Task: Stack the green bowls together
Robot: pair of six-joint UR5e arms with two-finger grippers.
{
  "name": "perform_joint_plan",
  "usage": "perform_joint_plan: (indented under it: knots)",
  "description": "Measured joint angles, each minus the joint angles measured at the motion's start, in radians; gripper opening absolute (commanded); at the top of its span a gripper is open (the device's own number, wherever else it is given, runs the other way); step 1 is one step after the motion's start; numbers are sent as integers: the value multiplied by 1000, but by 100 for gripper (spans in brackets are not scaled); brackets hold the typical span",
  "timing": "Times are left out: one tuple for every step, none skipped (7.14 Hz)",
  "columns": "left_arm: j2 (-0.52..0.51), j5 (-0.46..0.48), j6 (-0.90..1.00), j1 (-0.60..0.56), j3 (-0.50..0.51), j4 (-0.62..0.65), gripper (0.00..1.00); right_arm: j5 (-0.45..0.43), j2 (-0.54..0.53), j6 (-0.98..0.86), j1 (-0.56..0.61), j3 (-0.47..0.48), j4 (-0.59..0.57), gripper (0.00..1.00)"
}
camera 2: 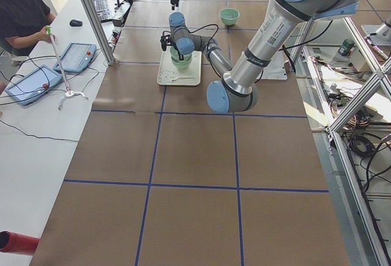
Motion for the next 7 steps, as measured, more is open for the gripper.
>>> perform_joint_plan:
  knots:
    - [-1,6,1,1,3,-1,0,2,0,0,0,0,0,100]
    - [-2,9,1,2,9,-8,87,4,0,-1,0,1,1,100]
    - [-1,15,3,8,22,-28,100,4,0,-1,0,2,1,100]
    - [0,34,6,20,34,-58,100,8,0,0,0,3,1,100]
    - [1,57,8,26,38,-76,100,16,-1,0,2,4,1,100]
    - [1,65,10,12,31,-83,100,21,-1,1,3,5,1,100]
    - [4,58,13,-19,11,-85,100,24,-1,0,6,5,0,100]
